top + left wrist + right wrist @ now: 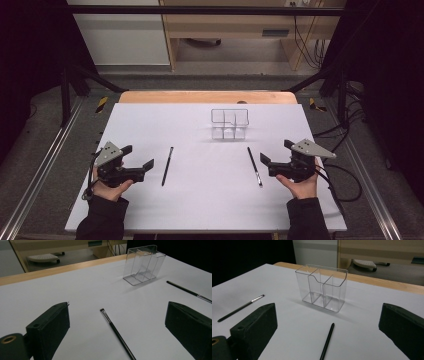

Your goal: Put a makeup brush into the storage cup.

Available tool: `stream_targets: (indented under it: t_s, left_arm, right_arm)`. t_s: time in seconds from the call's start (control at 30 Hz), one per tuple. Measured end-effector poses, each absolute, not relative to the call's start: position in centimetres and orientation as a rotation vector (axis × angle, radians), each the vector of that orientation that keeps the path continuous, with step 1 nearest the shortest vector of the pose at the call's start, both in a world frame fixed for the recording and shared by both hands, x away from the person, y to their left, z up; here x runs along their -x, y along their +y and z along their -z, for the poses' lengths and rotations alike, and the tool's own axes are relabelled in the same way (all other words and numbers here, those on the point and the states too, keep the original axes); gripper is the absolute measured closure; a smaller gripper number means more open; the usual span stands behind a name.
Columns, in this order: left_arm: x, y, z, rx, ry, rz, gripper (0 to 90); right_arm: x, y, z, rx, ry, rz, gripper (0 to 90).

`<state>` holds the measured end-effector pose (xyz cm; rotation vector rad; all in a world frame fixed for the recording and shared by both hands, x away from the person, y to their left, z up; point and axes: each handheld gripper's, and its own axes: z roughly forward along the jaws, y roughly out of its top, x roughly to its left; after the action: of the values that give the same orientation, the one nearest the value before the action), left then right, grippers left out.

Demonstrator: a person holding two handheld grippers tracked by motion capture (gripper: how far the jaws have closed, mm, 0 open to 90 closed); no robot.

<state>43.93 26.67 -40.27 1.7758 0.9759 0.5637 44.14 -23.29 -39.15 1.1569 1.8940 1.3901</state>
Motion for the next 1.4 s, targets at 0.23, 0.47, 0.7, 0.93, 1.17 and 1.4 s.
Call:
stream_targets:
  t_s: [0.23,0.47,0.7,0.93,1.17,1.4]
  left_arm:
    - [-43.9,26.4,40.6,-1.796,0.981,-0.561,5.1]
    - [-43.9,26.1,41.2,-1.822,0.984,-0.555,5.1]
    - [-44.1,25.8,41.6,-1.840,0.989,-0.552,5.2]
    - [-44.1,25.7,41.7,-1.852,0.993,-0.552,5.2]
    - [-44.1,25.7,41.8,-1.856,0.995,-0.556,5.2]
    - [-44.1,25.6,41.8,-1.864,0.993,-0.559,5.3]
  right_arm:
    - [-43.9,-23.5,39.0,-1.186,1.893,-1.364,2.8]
    - [-43.9,-23.2,38.9,-1.192,1.913,-1.314,2.9]
    - [-44.0,-22.9,38.4,-1.205,1.921,-1.300,4.5]
    - [-44.8,-22.0,39.0,-1.237,1.975,-1.224,5.8]
    - [-45.9,-21.2,39.9,-1.272,2.034,-1.137,7.1]
    - [-46.9,-20.2,41.4,-1.287,2.095,-1.049,9.3]
